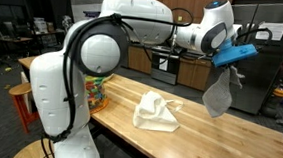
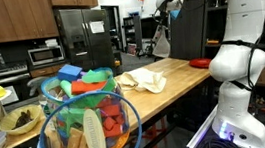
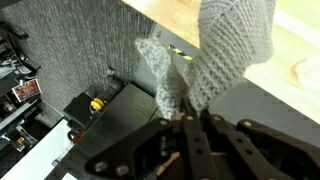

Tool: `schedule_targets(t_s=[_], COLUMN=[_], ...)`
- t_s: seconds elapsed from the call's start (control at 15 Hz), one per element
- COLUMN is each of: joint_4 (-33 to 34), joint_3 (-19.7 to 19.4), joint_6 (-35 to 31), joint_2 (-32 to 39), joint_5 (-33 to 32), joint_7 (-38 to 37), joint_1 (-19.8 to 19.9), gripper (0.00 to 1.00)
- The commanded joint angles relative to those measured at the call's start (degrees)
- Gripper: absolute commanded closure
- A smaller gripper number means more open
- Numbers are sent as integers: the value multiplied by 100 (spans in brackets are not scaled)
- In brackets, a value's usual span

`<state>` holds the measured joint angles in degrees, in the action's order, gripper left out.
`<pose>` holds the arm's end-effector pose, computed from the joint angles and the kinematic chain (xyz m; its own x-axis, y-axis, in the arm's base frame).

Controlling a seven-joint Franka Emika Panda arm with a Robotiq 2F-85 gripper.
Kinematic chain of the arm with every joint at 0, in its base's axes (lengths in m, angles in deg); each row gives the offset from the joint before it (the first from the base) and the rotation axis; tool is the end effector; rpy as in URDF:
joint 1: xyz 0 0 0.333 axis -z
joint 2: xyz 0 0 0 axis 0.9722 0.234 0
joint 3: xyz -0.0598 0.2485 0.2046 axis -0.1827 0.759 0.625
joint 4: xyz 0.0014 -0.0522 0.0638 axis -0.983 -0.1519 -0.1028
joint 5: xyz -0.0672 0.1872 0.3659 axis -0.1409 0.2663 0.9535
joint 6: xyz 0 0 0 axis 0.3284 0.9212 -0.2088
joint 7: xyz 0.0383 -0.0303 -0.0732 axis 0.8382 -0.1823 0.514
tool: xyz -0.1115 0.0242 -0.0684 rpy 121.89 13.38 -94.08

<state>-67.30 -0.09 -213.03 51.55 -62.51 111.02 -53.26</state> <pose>0.5607 -0.3346 0.6097 0.8116 0.4040 0.4219 0.1764 -0.8580 0.4823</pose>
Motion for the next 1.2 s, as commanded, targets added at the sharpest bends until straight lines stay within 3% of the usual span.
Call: schedule_targets(t_s=[0.0,0.27,0.47,0.73,1.13], joint_4=[-1334,-2004,-2219,-2357,-2260], joint_3=[-663,-1367,-1601,-1391,-875], joint_6=[-428,-575,-592,-599,-871], joint_2=[-824,-1181,-1384,-1702,-2005], joint_5=[65,-207,-395,-654,-497], joint_7=[519,701,770,728,1020], joint_1=[-79,-1,-64,-384,-1499], gripper=[99,99,99,99,99])
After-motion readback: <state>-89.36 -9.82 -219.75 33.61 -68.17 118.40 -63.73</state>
